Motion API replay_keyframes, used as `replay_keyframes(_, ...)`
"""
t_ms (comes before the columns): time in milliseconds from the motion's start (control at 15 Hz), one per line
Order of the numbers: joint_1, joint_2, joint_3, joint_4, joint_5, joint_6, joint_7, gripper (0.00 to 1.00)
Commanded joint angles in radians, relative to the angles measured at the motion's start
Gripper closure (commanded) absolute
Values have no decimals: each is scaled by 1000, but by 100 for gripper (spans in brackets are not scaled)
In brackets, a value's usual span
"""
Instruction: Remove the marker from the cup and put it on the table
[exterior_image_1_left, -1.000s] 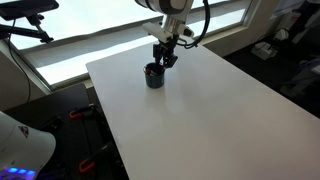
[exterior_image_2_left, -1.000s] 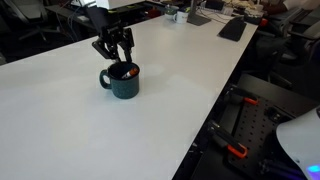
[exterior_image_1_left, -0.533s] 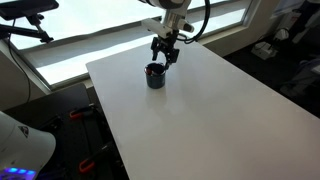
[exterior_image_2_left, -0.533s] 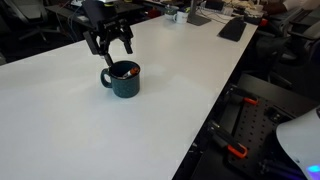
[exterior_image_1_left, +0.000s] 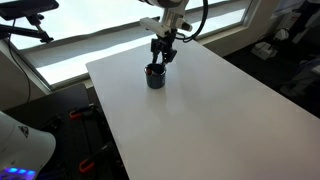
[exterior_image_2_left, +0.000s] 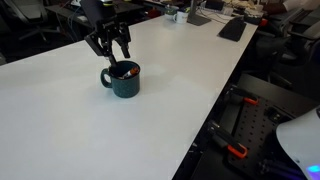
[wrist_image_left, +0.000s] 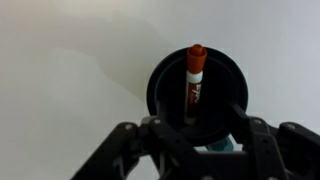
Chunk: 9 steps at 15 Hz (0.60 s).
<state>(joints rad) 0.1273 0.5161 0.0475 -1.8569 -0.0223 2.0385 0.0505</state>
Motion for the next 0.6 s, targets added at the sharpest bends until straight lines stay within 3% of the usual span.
replay_keyframes(0,7,-37,2,-45,-8,18,36,51)
replay_keyframes(133,7,-38,1,-47,-10,18,37,43)
replay_keyframes(200,8,-38,1,-49,-11,18,37,24)
replay_keyframes(267,7,-37,1,-50,-11,17,36,21)
replay_keyframes(333,7,-36,0,-53,-12,18,36,68)
replay_keyframes(467,7,-36,-1,-60,-14,18,36,64)
replay_keyframes(533,7,-35,-2,-62,-14,18,38,71)
